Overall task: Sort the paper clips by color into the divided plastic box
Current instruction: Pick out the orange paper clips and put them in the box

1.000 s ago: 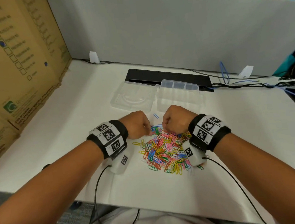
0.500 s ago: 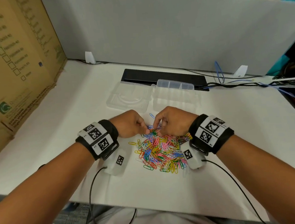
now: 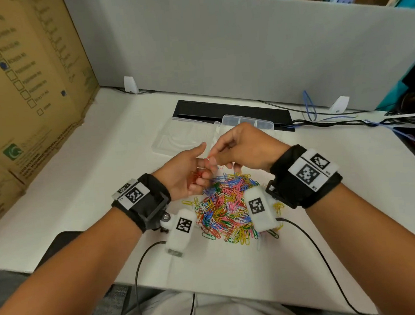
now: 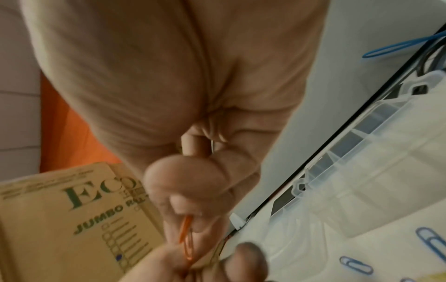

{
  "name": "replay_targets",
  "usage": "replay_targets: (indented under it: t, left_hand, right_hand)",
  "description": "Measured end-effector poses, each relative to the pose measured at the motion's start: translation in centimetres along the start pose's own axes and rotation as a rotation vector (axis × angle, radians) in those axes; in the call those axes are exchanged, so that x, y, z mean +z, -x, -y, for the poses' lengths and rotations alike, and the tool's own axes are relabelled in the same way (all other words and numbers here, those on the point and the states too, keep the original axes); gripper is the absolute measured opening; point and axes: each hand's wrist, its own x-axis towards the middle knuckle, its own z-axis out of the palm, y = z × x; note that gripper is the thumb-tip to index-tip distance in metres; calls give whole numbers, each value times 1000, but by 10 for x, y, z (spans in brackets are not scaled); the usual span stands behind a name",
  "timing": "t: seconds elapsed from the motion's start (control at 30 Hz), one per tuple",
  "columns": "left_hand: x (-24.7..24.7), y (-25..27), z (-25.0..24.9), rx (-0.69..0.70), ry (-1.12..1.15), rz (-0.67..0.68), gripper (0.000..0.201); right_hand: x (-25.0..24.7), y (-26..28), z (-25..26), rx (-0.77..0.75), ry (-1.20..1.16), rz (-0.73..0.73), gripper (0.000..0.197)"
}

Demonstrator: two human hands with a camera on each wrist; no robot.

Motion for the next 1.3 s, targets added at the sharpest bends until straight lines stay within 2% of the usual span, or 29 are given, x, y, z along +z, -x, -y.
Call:
replay_targets:
  t: [0.07, 0.1, 0.17, 0.23, 0.4, 0.53, 0.73, 0.93, 1.07, 1.13, 1.23, 1.3]
  left_hand:
    - [4, -6, 4, -21, 97, 45, 48]
    - [5, -9, 5, -17, 132, 26, 41]
    - [4, -10, 7, -21, 186, -72, 34]
    - [-4, -6, 7, -20, 147, -172, 34]
    - [-20, 4, 5, 60, -106, -314, 43]
    - [-23, 6, 1, 68, -162, -275, 41]
    - [-13, 3, 6, 53, -293, -274, 36]
    - [-12, -1, 14, 36, -182, -271, 29]
    - [-5, -8, 22, -19, -122, -202, 31]
    - [-1, -11, 24, -44, -78, -150, 31]
    - [2, -13, 21, -43, -38, -196, 38]
    - [1, -14, 17, -14, -64, -243, 42]
  right_hand:
    - [10, -5, 4, -11, 45, 14, 7]
    - [13, -9, 3, -15, 74, -18, 8]
    - [15, -16, -5, -11, 121, -139, 13]
    - [18, -20, -15, 3, 172, -169, 13]
    - [44, -15, -35, -26, 372, 151, 12]
    - [55, -14, -42, -25, 572, 191, 15]
    - [47, -12, -44, -1, 535, 180, 12]
    - [30, -11, -42, -84, 265, -6, 6]
    - [32, -4, -35, -103, 65, -22, 3]
    - [33, -1, -38, -105, 62, -56, 7]
    - [34, 3, -46, -91, 141, -120, 8]
    - [37, 6, -51, -86, 213, -54, 14]
